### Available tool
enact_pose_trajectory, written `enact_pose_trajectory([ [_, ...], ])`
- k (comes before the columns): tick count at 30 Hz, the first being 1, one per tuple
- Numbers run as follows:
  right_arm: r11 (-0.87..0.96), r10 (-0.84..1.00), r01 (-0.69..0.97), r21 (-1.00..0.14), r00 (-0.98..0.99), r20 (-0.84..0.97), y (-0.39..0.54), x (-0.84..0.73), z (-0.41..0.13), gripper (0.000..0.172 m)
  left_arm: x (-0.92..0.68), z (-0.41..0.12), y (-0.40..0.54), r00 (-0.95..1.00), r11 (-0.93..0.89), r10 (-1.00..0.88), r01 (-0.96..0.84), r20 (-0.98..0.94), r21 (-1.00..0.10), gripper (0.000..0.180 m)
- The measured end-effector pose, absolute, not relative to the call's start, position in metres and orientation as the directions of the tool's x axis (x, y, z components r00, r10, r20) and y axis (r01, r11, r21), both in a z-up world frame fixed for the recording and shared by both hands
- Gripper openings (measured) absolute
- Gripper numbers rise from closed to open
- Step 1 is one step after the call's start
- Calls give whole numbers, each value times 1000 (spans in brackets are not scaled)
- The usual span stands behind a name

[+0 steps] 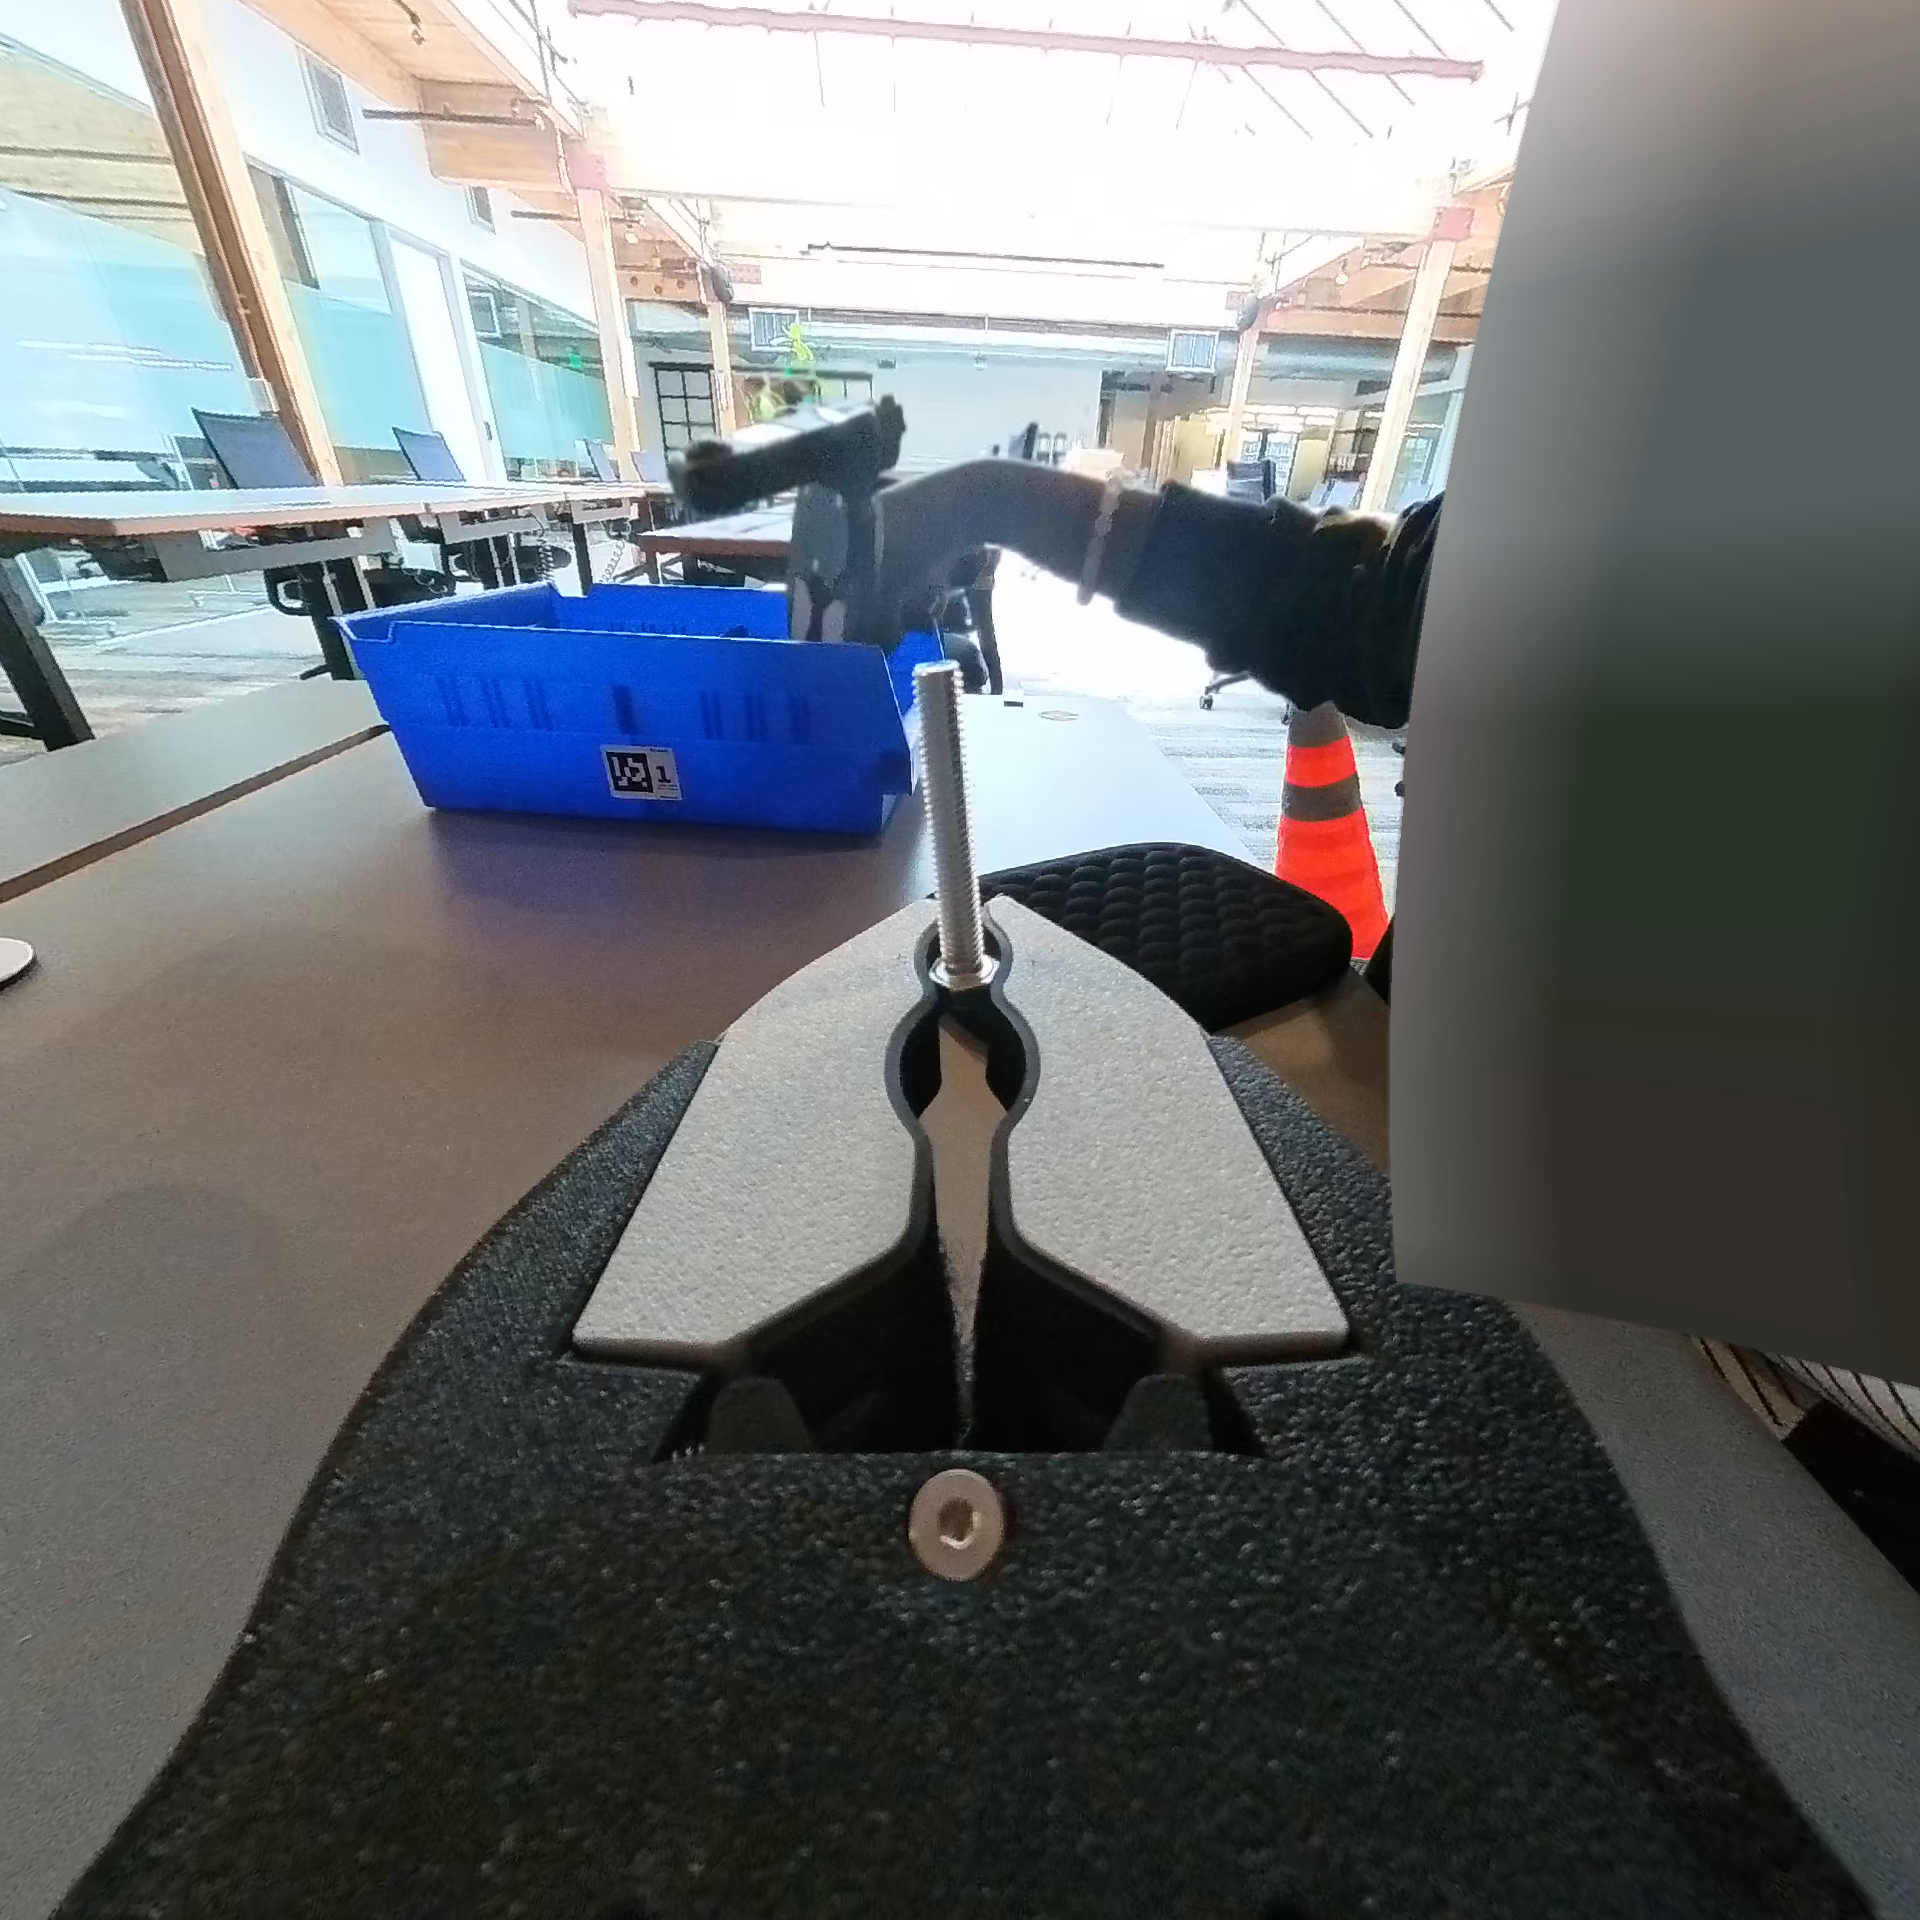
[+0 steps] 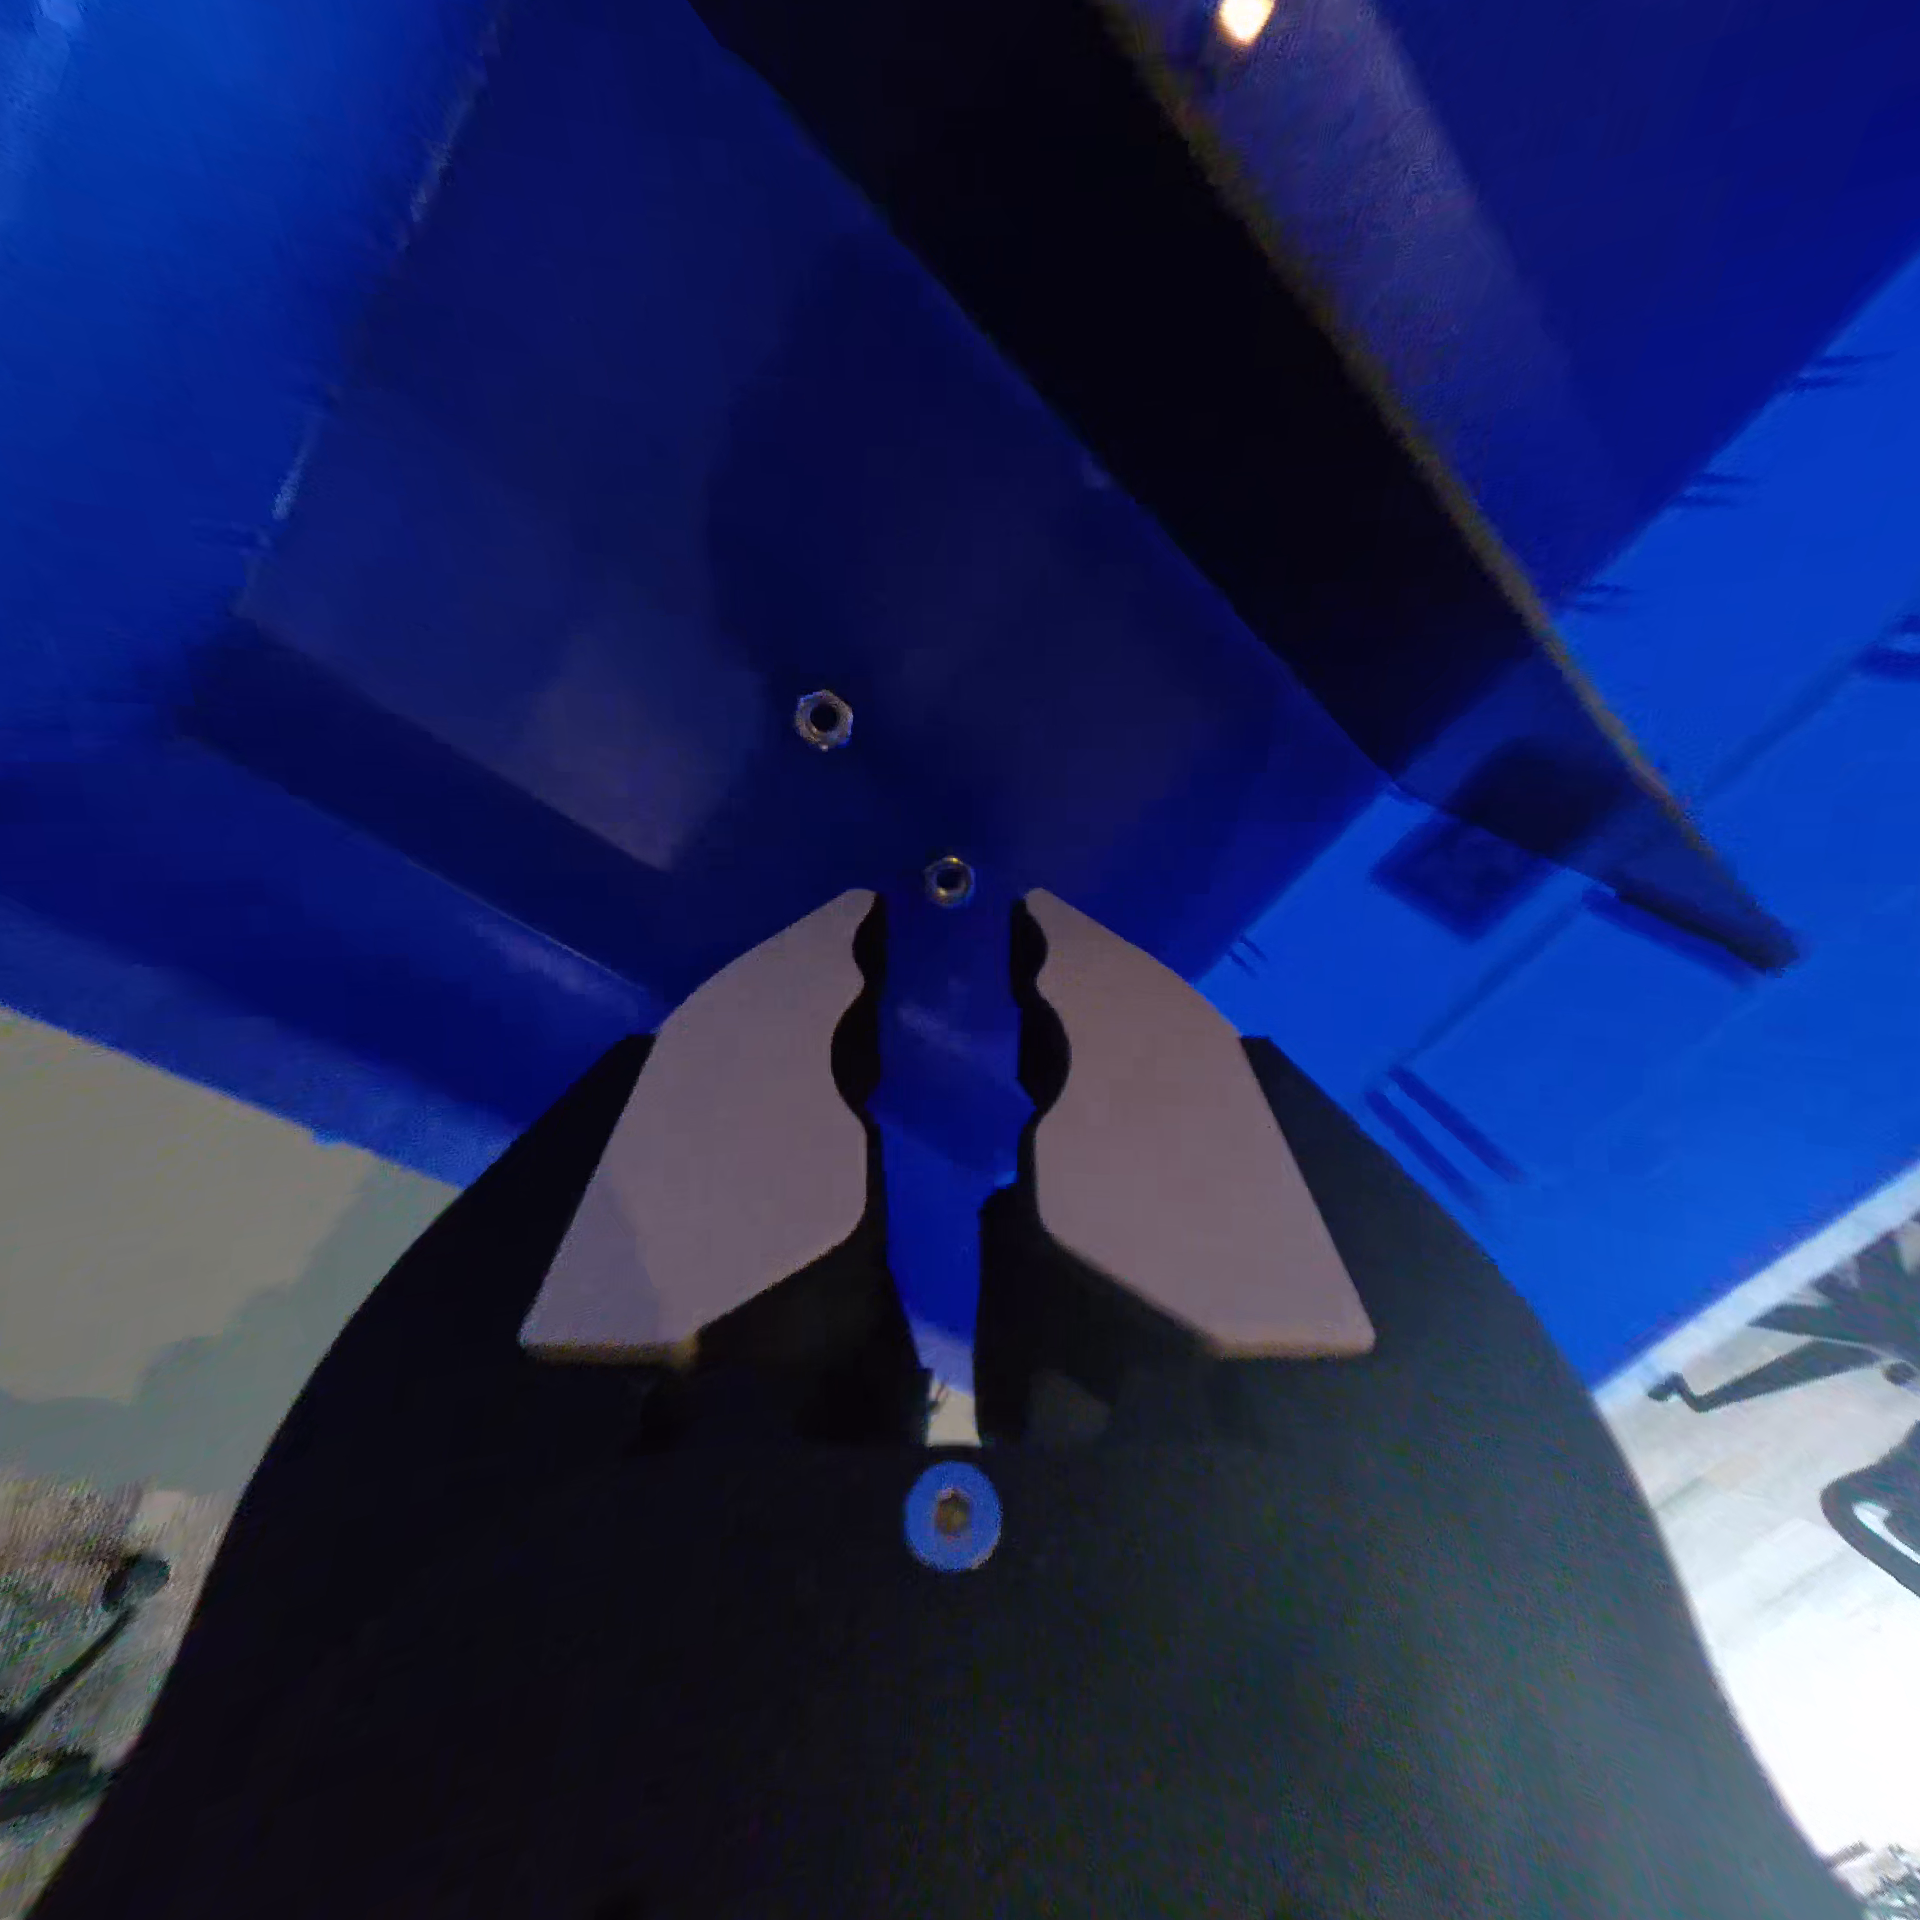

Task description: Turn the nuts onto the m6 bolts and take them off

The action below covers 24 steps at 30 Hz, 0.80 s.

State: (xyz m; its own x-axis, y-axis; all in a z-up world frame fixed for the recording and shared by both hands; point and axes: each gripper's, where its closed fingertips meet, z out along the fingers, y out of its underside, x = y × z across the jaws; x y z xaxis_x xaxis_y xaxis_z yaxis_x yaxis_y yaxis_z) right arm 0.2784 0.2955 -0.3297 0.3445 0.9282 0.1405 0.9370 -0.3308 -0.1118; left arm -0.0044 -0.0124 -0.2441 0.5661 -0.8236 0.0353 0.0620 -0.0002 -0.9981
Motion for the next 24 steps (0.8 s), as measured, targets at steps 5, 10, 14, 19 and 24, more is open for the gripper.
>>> enact_pose_trajectory([
  [5,-230,905,912,-340,329,271,284,229,-251,23,-5,-244,-12,566,-4,-823,68,41,-998,3],
  [10,206,960,720,-663,-19,278,160,101,-176,22,-6,-243,-12,567,-5,-823,75,47,-997,3],
  [14,408,904,527,-745,-344,252,44,35,-168,23,-5,-243,-12,566,-2,-823,71,42,-997,3],
  [19,473,839,479,-740,-502,211,-19,-10,-187,23,-4,-244,-13,563,2,-826,64,35,-998,3],
  [24,425,839,499,-755,-530,123,-31,-34,-205,22,-3,-244,-14,559,5,-829,57,28,-998,3],
])
